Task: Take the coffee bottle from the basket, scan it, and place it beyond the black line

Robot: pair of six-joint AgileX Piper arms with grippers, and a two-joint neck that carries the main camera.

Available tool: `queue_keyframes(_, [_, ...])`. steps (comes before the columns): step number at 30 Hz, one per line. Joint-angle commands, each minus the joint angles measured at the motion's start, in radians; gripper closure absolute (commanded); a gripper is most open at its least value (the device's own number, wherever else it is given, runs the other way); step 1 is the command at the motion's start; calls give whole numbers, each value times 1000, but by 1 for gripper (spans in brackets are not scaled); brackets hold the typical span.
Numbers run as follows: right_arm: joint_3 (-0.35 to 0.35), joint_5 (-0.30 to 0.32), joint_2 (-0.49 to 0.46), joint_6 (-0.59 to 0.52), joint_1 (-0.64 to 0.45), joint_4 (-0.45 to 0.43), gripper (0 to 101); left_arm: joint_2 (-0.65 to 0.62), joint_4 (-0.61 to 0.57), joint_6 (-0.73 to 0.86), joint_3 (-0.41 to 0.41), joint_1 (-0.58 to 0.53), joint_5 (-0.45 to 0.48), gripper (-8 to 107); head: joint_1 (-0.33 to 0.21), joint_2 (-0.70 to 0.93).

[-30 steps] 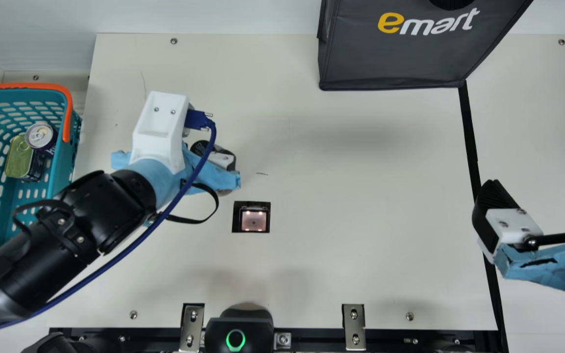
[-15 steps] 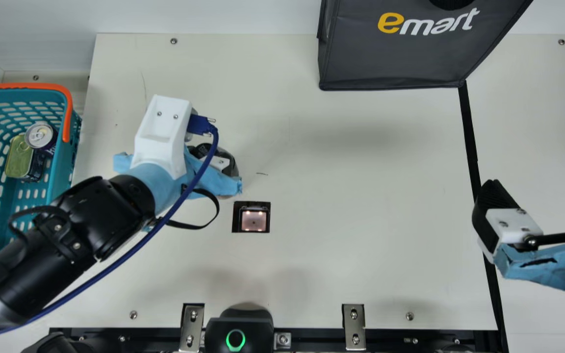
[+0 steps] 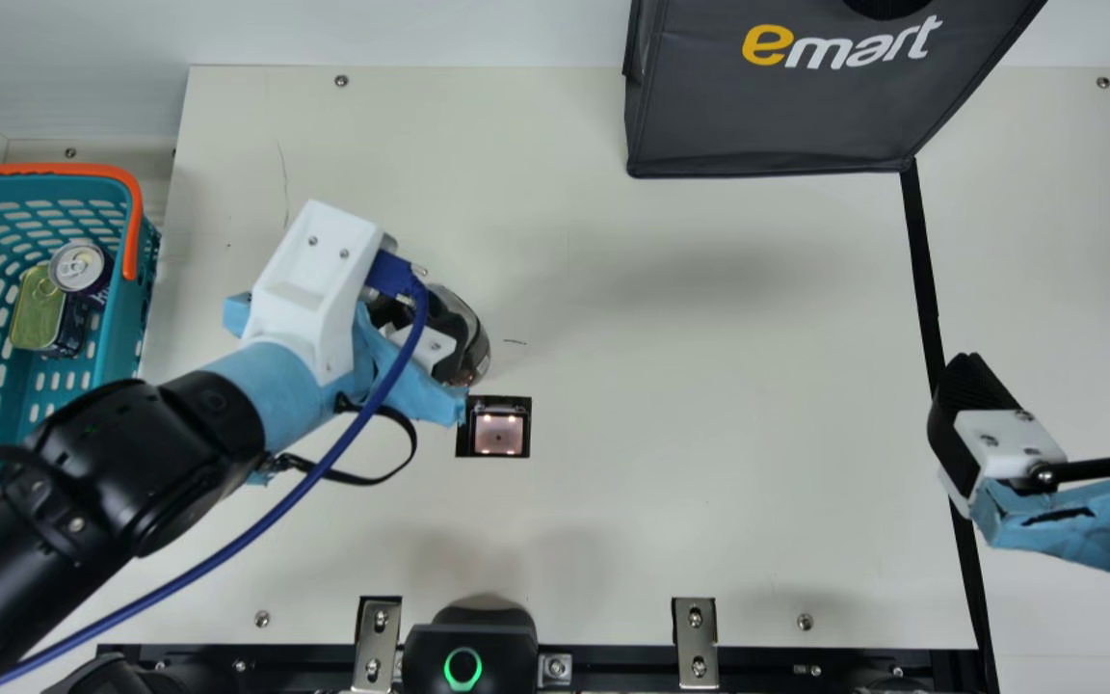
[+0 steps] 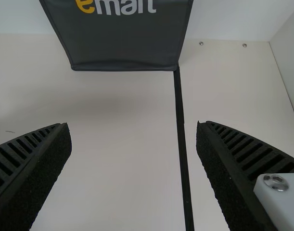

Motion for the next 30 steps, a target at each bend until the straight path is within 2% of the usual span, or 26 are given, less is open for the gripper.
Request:
queue_keyframes(1, [0,0,0,0,0,0,10,-17,-42,87,7,-2,-1,89,-27,2])
queue_keyframes(14, [0,0,0,0,0,0,10,-106,-294,412,40,1,29,89,-27,2])
queue_keyframes(21, [0,0,0,0,0,0,10,-135,-435,582,48,27,73,89,-27,2])
queue_keyframes(30, [0,0,0,0,0,0,10,-158,-558,775,70,85,139,89,-27,2])
